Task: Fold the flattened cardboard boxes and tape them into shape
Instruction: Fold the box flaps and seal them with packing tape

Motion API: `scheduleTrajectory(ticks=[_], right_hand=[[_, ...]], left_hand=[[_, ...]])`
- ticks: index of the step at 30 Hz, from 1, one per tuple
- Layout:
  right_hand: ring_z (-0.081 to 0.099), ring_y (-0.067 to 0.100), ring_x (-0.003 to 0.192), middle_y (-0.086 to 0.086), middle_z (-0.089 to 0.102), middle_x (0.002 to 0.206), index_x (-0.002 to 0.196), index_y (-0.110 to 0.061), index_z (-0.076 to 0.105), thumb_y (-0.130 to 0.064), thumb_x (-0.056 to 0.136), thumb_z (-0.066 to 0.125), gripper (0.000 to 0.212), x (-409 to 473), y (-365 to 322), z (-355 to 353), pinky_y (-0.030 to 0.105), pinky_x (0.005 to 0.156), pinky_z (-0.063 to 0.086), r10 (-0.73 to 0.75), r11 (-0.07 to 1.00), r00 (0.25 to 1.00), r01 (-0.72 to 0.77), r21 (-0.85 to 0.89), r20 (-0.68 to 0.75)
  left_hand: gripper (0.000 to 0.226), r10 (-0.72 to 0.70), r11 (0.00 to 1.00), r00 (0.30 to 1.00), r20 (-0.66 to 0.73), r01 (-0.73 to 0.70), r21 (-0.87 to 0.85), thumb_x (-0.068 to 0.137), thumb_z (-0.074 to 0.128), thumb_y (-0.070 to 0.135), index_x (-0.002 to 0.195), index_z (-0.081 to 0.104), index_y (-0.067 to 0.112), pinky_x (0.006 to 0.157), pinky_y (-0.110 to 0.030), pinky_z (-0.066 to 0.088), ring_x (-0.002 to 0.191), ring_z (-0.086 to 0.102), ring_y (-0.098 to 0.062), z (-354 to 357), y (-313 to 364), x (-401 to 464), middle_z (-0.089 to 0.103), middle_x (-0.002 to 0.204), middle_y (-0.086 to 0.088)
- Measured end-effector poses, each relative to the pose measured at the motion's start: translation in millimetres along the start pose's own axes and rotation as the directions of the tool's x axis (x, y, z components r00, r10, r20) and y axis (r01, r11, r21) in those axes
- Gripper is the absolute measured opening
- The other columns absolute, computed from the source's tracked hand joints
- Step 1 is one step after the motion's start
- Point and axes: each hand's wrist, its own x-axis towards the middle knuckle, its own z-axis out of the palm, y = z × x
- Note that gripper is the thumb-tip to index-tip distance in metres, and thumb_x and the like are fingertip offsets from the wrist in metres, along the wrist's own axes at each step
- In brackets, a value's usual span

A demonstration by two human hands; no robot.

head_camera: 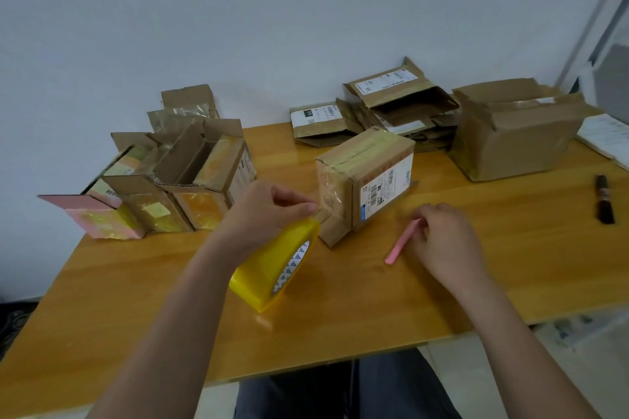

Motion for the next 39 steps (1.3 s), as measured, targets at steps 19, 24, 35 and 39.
scheduleTrajectory(ticks=[19,24,35,39], right_hand=[[0.07,0.017,0.075,-0.002,0.071,0.075,0.075,-0.022,0.064,-0.027,0.095,0.063,0.021,8,-107,21,0.047,0.073,0.059,-0.047,0.593,0.994,-0.054,0.804,0.102],[0.072,0.012,0.075,0.0,0.072,0.079,0.084,-0.013,0.065,-0.02,0.096,0.06,0.015,4,-109,29,0.032,0.064,0.061,0.092,0.434,0.978,-0.211,0.876,0.19],[0.07,0.015,0.067,0.001,0.072,0.072,0.067,-0.018,0.064,-0.027,0.095,0.062,0.03,-23,-191,84,0.033,0.066,0.058,-0.098,0.565,0.941,-0.216,0.797,0.324],[0.059,0.012,0.065,-0.004,0.062,0.069,0.064,-0.019,0.065,-0.038,0.091,0.066,0.033,-20,-194,93,0.03,0.054,0.044,-0.137,0.857,0.964,0.001,0.515,0.227]], left_hand=[[0.048,0.273,0.914,0.884,-0.379,-0.117,0.388,0.083,0.061,0.059,0.119,0.055,0.027,0.078,-0.033,0.054,0.098,0.063,-0.012,-12,-18,-15,0.063,0.114,0.008],[0.103,0.112,0.951,0.993,-0.027,-0.099,0.292,0.052,0.083,0.064,0.135,0.024,0.049,0.095,-0.031,0.04,0.12,0.036,-0.006,-28,-66,-45,0.031,0.134,0.018],[0.07,0.336,0.843,0.846,-0.414,-0.074,0.533,0.073,0.059,-0.02,0.123,0.065,0.028,0.091,-0.045,0.046,0.12,0.049,-0.03,-97,-114,-78,0.055,0.131,-0.007],[0.074,0.296,0.632,0.903,-0.313,0.061,0.773,0.061,0.073,-0.017,0.119,0.07,0.03,0.09,-0.055,0.046,0.12,0.05,-0.039,-102,-127,-88,0.06,0.128,-0.008]])
